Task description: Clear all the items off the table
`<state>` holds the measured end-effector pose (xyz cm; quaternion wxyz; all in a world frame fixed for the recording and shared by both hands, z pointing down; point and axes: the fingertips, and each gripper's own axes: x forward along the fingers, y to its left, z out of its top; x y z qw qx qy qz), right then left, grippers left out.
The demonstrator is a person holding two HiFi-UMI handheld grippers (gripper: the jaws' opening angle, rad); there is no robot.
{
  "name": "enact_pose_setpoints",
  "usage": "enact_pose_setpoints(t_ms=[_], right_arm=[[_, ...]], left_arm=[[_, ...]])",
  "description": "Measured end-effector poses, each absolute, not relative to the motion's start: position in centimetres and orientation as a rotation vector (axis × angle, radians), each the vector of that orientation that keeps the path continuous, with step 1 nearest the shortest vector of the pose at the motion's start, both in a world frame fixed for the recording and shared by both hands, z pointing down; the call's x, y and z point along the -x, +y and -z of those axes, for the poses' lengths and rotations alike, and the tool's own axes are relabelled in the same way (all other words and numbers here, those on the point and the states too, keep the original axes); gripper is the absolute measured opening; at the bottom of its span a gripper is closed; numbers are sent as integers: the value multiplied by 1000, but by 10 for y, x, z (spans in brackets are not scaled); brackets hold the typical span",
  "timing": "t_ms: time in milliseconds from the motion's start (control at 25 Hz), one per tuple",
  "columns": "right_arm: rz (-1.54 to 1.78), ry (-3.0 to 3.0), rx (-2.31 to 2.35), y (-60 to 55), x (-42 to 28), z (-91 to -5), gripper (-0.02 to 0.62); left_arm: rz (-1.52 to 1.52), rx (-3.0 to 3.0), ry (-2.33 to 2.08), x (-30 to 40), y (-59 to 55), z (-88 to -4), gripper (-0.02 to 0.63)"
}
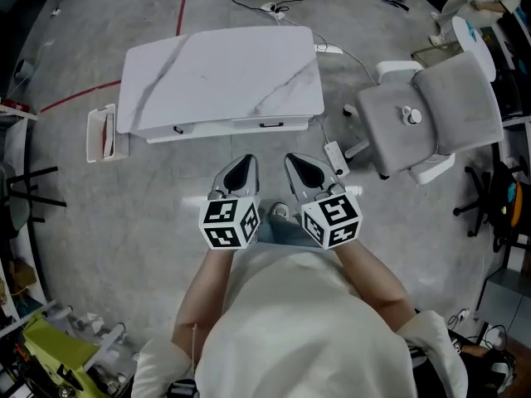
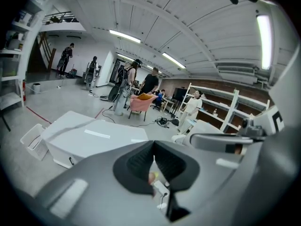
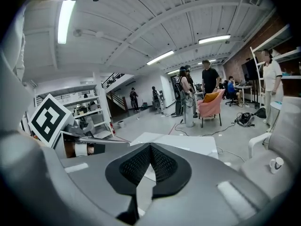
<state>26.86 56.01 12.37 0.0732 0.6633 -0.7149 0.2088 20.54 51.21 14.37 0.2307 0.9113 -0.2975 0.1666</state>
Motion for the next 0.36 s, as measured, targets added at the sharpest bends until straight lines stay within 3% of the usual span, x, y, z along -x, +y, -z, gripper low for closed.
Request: enact_pose_setpoints(t_ms=[360], right_arm=[[-601, -2190, -1979, 600, -265, -119, -3]], left_arm=[[-460, -2540, -807, -208, 555, -138, 9]])
